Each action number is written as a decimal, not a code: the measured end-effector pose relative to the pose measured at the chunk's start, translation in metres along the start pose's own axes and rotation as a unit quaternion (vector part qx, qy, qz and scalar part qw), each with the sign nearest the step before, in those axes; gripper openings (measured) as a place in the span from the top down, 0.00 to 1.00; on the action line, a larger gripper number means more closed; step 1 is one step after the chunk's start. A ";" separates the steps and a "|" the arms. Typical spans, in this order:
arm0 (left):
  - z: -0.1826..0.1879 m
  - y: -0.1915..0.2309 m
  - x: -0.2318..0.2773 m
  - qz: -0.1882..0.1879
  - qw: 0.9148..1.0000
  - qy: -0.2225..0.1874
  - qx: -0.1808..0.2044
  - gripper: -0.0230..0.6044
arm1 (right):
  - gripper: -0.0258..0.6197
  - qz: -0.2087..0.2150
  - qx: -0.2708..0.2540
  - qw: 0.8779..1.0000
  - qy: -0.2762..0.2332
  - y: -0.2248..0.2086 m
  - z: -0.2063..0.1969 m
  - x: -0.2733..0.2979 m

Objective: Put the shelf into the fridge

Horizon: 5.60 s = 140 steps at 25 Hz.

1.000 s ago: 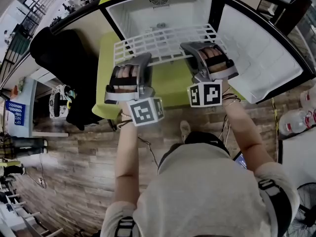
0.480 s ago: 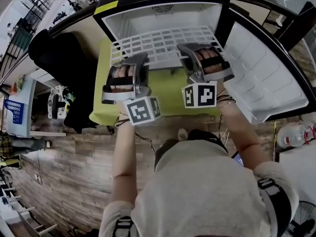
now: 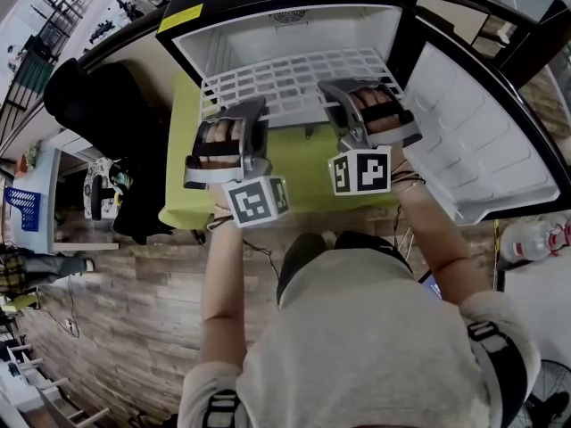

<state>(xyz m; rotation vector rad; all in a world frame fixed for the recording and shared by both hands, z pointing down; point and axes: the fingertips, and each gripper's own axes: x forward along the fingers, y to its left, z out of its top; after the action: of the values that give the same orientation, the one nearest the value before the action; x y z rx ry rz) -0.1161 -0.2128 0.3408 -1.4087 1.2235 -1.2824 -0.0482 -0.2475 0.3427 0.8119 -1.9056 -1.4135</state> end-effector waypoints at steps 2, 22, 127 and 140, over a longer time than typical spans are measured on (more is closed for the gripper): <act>-0.002 -0.002 0.001 -0.002 1.000 -0.005 -0.001 0.89 | 0.88 0.002 -0.004 1.000 0.002 0.002 0.001 0.002; -0.005 -0.014 -0.001 -0.028 0.998 -0.063 0.007 0.89 | 0.88 0.007 -0.022 0.998 0.050 0.010 0.004 -0.004; -0.011 -0.021 0.011 -0.047 0.993 -0.109 -0.018 0.91 | 0.89 0.005 -0.032 0.997 0.072 0.019 0.004 0.002; -0.013 -0.027 0.028 -0.060 0.993 -0.104 -0.016 0.90 | 0.89 0.013 -0.007 0.997 0.082 0.024 -0.008 0.020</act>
<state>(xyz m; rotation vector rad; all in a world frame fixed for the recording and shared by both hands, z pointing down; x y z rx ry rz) -0.1260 -0.2359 0.3737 -1.6164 1.0368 -1.1653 -0.0570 -0.2618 0.3700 0.8660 -1.7745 -1.3024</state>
